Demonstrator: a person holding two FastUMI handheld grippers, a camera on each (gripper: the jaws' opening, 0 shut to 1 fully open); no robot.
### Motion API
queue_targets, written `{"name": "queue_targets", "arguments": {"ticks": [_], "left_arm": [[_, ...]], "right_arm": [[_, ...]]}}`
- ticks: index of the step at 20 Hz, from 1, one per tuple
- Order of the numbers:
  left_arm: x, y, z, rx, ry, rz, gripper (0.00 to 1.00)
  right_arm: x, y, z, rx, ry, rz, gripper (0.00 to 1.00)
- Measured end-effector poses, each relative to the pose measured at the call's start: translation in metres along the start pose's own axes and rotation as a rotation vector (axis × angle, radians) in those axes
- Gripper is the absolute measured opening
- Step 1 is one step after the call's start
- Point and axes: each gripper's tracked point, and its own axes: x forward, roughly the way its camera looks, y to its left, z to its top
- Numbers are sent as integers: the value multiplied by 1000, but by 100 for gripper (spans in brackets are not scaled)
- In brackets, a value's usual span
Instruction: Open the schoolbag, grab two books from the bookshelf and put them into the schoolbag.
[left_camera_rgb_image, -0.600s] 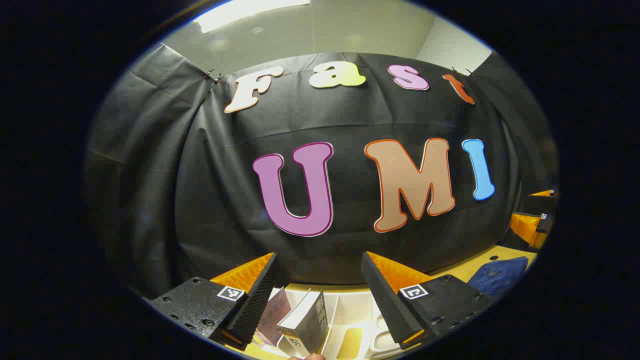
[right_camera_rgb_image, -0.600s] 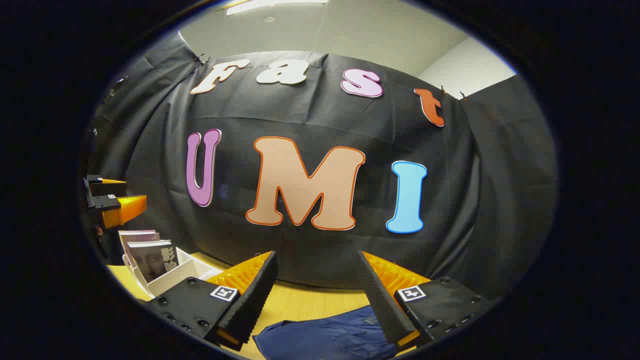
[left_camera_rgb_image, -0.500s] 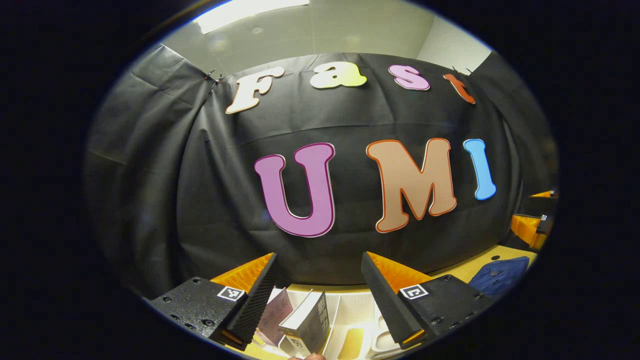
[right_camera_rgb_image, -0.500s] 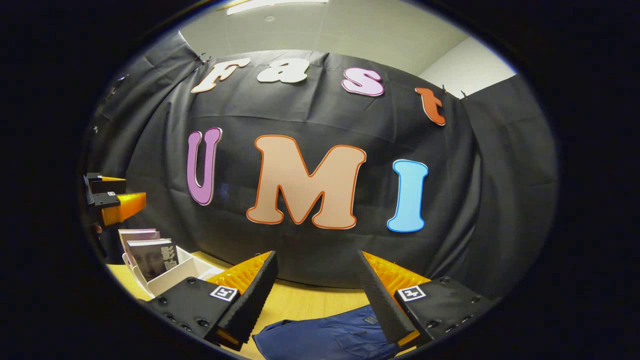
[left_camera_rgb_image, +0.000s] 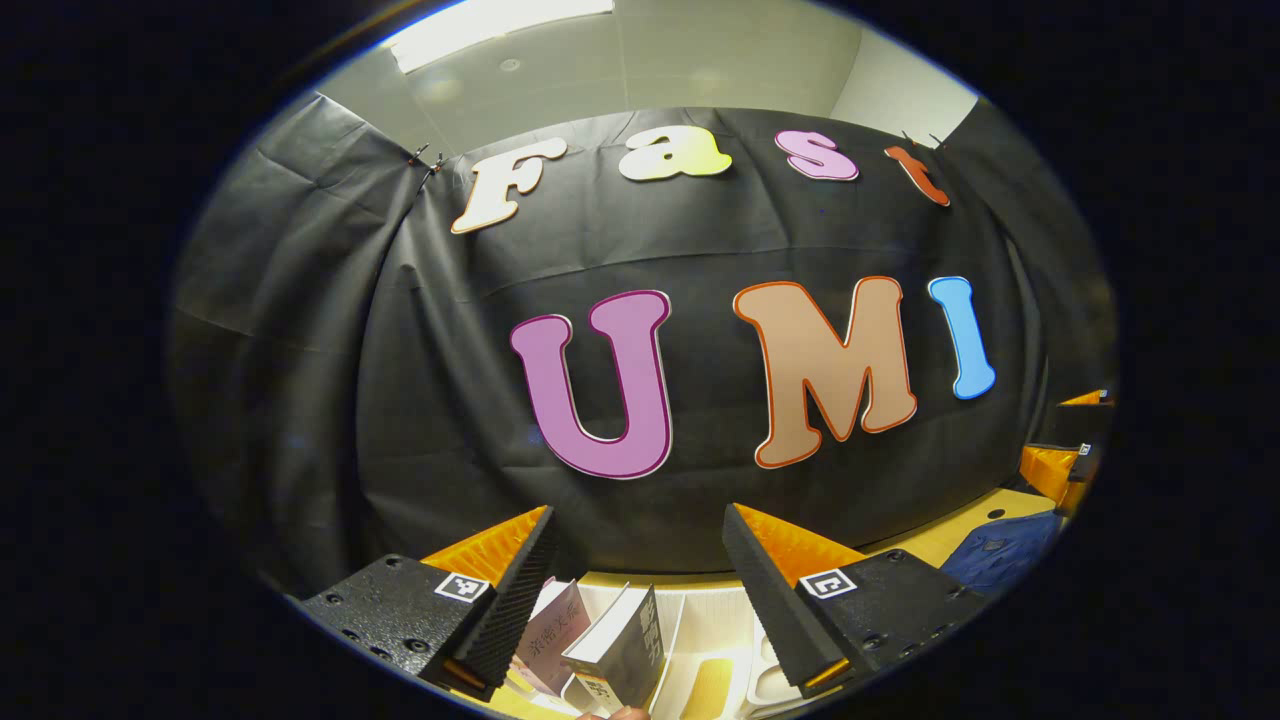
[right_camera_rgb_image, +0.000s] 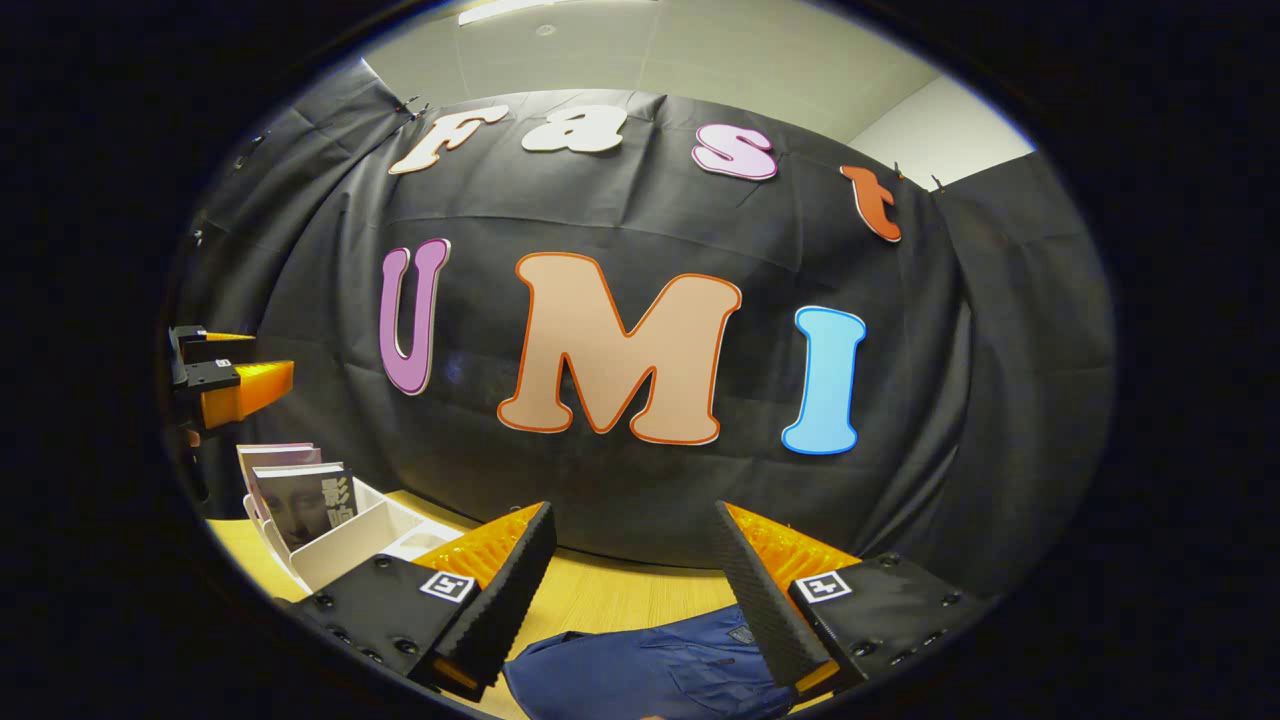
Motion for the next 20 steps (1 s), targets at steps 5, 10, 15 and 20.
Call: {"name": "queue_targets", "arguments": {"ticks": [5,10,15,20], "left_arm": [[-1,0,2,1,-4,-2,96],[-1,0,5,6,-12,-9,96],[-3,1,7,8,-16,-11,96],[-2,2,4,5,-7,2,96]], "right_arm": [[1,0,-1,-4,0,4,100],[-1,1,-3,-22,5,18,100],[-1,11,-19,-60,44,66,100],[-10,33,-63,-149,146,170,100]]}}
